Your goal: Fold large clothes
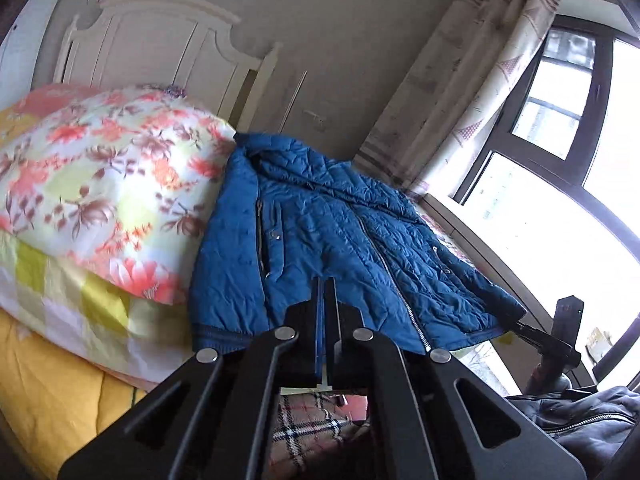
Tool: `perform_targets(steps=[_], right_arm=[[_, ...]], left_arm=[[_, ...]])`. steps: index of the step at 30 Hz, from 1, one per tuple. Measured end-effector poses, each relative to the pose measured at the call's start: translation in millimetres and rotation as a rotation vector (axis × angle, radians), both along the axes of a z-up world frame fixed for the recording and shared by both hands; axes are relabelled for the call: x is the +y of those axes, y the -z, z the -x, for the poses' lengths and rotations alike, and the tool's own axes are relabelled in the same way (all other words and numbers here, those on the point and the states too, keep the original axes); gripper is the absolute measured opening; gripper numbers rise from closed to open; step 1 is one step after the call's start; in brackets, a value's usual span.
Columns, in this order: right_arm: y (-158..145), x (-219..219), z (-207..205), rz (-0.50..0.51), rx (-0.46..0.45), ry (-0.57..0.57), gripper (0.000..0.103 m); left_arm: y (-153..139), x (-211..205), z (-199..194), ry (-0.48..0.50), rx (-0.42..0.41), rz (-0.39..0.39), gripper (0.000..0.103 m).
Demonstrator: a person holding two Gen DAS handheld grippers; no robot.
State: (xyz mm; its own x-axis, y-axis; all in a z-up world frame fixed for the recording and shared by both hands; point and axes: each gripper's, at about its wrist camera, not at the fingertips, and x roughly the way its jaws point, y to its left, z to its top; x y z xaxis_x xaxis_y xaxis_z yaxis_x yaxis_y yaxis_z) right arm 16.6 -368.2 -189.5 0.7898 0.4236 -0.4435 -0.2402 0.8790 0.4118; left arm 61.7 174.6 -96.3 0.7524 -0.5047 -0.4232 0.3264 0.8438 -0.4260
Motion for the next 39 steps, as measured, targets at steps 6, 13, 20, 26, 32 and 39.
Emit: perform_targets(steps=[6,13,20,26,32,39], right_arm=[[23.1,-3.1,-21.3,0.003,0.105,0.011,0.041],[33.5,-7.1,-29.4,-0.066,0.127,0.019,0.068],[21.1,-2.1,-31.7,-0.022,0.068,0.012,0.055],[21.6,-7.3,-45.6,-0.034,0.051,0.004,0.055],[31.6,-12.7,-59.7,-0.07,0.051,0.01,0.054],[28.9,-8.5,-73.2,-0.072,0.06,0.0,0.055]], left_arm=[[35.0,12.2,-28.9,-0.118,0.138,-0.016,0.002],[79.2,39.1,-54.0,-0.185,0.245,0.008,0.018],[77.6,39.0,-68.6,-0.132,0.233,0.18,0.065],[64.0,7.9,-85.7,-0.106,0.186,0.055,0.073],[72.2,15.8,-105.0,-0.168,0.231,0.004,0.05],[66.9,-20.2,-120.0,-0.02,0.226,-0.145,0.074]])
